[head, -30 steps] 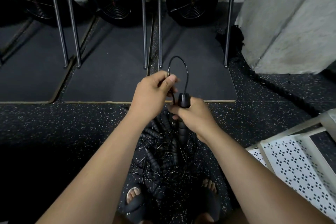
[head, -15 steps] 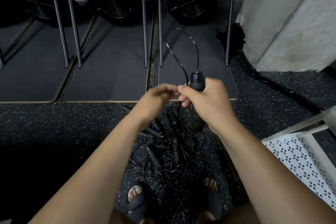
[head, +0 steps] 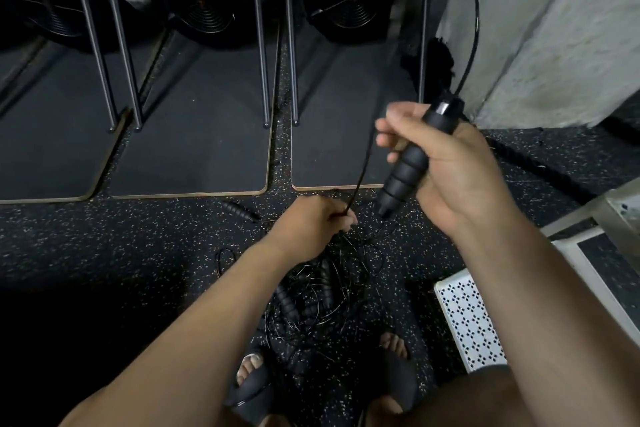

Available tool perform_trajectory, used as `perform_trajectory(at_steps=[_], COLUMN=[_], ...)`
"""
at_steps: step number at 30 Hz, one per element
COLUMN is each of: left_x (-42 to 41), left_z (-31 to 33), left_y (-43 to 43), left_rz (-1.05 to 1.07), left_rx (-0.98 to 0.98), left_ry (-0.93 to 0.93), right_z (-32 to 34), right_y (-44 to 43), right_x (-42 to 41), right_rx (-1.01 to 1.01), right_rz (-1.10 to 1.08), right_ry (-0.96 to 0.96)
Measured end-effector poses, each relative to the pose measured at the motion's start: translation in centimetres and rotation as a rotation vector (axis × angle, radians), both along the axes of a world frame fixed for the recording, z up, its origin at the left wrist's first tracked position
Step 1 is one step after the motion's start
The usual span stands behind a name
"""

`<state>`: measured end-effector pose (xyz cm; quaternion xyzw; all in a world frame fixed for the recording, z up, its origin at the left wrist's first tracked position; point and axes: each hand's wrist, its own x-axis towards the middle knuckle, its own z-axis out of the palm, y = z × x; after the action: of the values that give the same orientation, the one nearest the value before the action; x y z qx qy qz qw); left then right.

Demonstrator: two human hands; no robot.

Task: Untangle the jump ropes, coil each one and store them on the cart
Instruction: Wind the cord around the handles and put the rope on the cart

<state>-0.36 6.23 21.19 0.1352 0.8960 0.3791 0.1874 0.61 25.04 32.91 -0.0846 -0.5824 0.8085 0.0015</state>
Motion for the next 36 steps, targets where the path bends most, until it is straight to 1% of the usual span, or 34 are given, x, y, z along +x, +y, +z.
perform_trajectory(at_steps=[3,6,8,11,13,15,18,20,22,24,27,29,31,33,36], left_x=[-0.1,-0.6,-0.8,-0.7,-0.6,-0.8,-1.2,-1.4,-1.5,-1.6,-1.7,-1.5,-1.0,-0.5,0.1], left_z=[1.0,2.7,4.1,6.1,7.0,7.4,7.3,7.2,7.0,6.6,5.4,4.4,3.5,2.5,1.2], left_y=[0.1,-0.5,-0.8,-0.8,-0.8,-1.2,-2.3,-2.8,-2.9,-2.9,-2.4,-1.8,-1.0,-0.4,0.1], left_rz=[0.027,0.109,0.166,0.284,0.361,0.421,0.481,0.501,0.543,0.579,0.535,0.430,0.274,0.145,0.043], left_rx=[0.071,0.137,0.224,0.425,0.577,0.661,0.699,0.731,0.766,0.778,0.724,0.634,0.542,0.427,0.250], left_ry=[0.002,0.105,0.143,0.126,0.093,0.088,0.074,0.048,0.031,-0.005,-0.127,-0.210,-0.253,-0.210,-0.075], right_z=[-1.9,-3.8,-4.7,-5.3,-5.4,-5.5,-5.5,-5.4,-5.3,-4.9,-3.8,-2.9,-1.9,-1.0,-0.1], right_y=[0.0,-0.3,-0.8,-1.9,-2.5,-2.8,-3.1,-3.4,-3.7,-3.8,-3.2,-2.6,-2.0,-1.5,-0.8], right_x=[-0.6,-0.8,-0.8,-0.9,-0.8,-0.5,-0.1,0.0,0.0,0.2,0.3,0.3,0.2,0.3,0.4], right_rx=[0.132,0.324,0.416,0.467,0.455,0.429,0.437,0.483,0.571,0.596,0.527,0.427,0.304,0.176,0.069], right_rz=[0.000,0.062,0.135,0.214,0.303,0.431,0.561,0.535,0.454,0.394,0.318,0.256,0.190,0.130,0.073], right_ry=[-0.089,-0.228,-0.267,-0.277,-0.307,-0.341,-0.332,-0.288,-0.238,-0.221,-0.186,-0.154,-0.125,-0.101,-0.067])
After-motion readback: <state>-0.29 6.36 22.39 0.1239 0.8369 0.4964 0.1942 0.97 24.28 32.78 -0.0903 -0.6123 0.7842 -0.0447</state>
